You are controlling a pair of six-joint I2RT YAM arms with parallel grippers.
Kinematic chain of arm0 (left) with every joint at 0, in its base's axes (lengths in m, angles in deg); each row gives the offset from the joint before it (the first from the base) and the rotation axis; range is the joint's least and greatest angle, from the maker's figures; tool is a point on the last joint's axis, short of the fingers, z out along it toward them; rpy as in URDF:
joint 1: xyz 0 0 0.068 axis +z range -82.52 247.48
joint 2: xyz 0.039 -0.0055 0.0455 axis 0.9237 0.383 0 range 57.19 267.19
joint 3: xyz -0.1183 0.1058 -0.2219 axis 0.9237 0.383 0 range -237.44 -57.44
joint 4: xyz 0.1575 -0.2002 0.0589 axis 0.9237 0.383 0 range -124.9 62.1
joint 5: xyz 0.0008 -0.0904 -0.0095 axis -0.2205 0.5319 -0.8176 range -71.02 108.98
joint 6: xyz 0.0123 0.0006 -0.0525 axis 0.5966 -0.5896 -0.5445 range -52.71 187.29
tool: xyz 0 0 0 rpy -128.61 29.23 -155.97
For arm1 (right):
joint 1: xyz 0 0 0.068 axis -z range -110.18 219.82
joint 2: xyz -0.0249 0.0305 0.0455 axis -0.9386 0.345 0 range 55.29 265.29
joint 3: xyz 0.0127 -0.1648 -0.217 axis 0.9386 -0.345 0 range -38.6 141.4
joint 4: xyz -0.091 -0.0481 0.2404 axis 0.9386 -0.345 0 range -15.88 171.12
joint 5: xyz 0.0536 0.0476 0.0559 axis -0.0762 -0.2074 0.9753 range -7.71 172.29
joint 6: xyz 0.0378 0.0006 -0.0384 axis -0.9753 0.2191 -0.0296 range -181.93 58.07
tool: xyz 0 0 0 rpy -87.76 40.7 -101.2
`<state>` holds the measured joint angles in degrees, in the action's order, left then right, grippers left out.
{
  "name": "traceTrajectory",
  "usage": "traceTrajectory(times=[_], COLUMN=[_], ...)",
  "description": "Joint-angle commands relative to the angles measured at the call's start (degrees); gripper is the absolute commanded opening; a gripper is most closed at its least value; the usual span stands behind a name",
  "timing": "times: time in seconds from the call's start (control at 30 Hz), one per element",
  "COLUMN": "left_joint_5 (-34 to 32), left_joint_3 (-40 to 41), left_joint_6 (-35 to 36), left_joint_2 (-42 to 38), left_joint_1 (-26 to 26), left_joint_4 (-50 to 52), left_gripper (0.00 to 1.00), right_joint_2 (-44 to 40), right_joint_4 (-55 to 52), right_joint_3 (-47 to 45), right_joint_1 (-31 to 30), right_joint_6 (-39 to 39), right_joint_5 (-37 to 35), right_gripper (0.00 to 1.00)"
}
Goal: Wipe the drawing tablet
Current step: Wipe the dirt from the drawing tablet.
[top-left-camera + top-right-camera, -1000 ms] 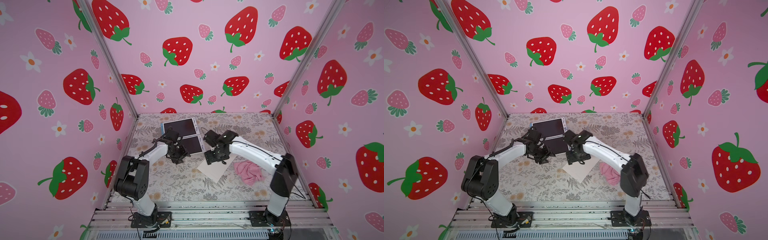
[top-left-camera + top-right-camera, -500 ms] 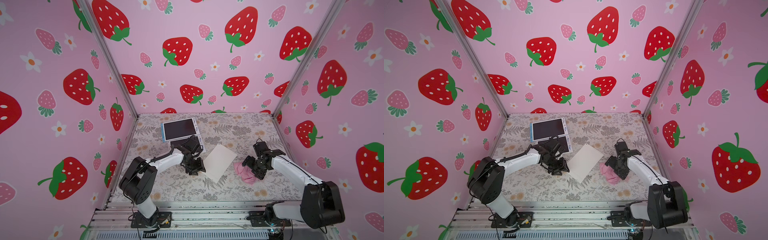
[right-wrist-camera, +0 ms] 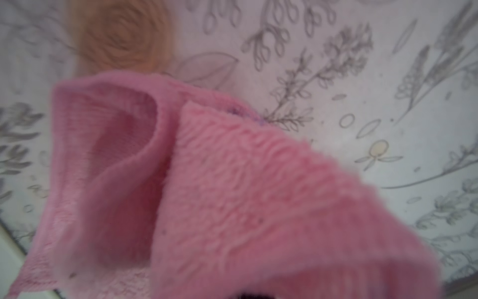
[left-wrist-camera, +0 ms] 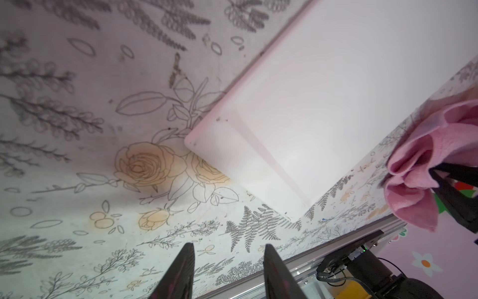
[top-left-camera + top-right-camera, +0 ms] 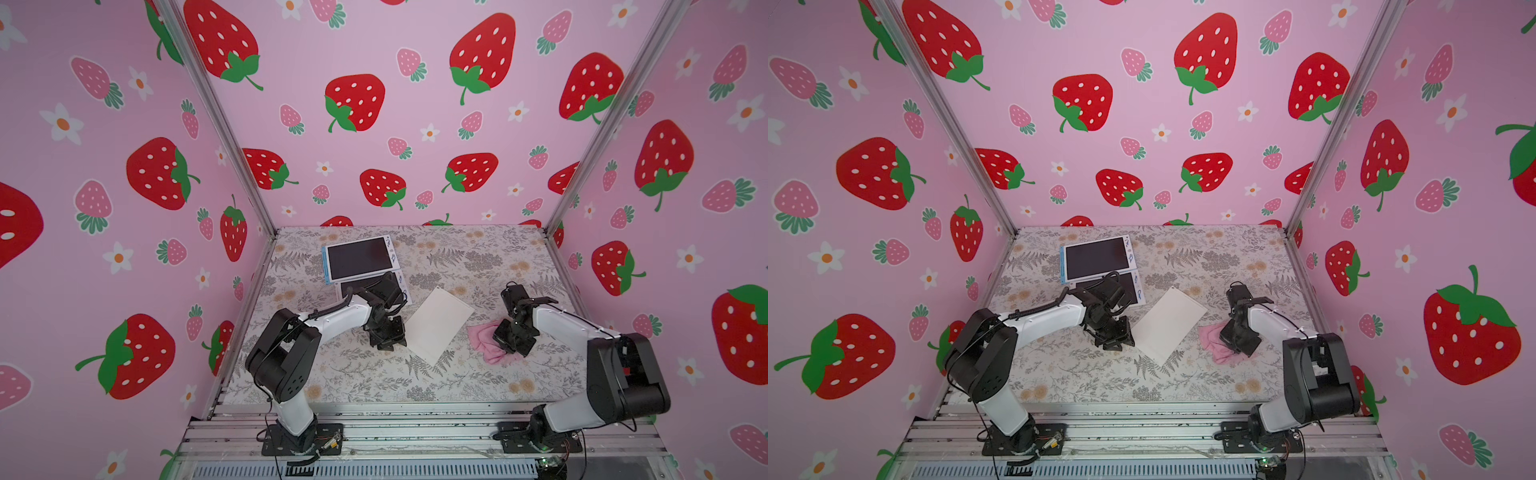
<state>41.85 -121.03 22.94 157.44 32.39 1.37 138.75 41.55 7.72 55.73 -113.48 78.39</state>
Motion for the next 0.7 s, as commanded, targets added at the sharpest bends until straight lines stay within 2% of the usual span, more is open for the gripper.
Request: traceTrajectory(times=[0.0, 0.1, 0.23, 0.37, 0.53, 0.6, 0.67], left_joint_5=[-1.86, -1.55, -0.83, -2.84, -8.28, -9.92, -10.56], left_joint_3=[-3.24, -5.22, -5.43, -4.79, -5.77, -6.51, -6.59], left_joint_6=[-0.20, -0.46, -2.28, -3.96, -4.37, -4.25, -4.33], left_joint_2=[2.13, 5.13, 7.84, 8.90, 9.92, 10.55, 11.02], left_joint_1=[-0.24, -0.42, -0.85, -0.77, -0.41, -0.41, -0.25], left_joint_4=[1.33, 1.86, 1.05, 1.34, 3.78, 5.18, 5.58], left_gripper=[0.43, 0.41, 0.36, 0.33, 0.32, 0.32, 0.31], right_joint_2=[-5.10, -1.42, 10.24, 21.69, 25.98, 26.78, 27.50], right_joint_4=[8.91, 14.33, 18.07, 19.43, 19.03, 18.05, 18.21], right_joint_3=[3.92, 8.78, 18.01, 26.86, 29.09, 28.19, 27.33], right_joint_1=[-4.72, -8.16, -11.60, -13.70, -21.77, -21.16, -16.79], right_joint_6=[5.85, 11.94, 17.43, 18.76, 19.84, 18.80, 17.75], right_joint_5=[-4.95, -3.91, -1.13, 6.61, 10.89, 9.36, 9.82], right_gripper=[0.00, 0.00, 0.00, 0.00, 0.00, 0.00, 0.00])
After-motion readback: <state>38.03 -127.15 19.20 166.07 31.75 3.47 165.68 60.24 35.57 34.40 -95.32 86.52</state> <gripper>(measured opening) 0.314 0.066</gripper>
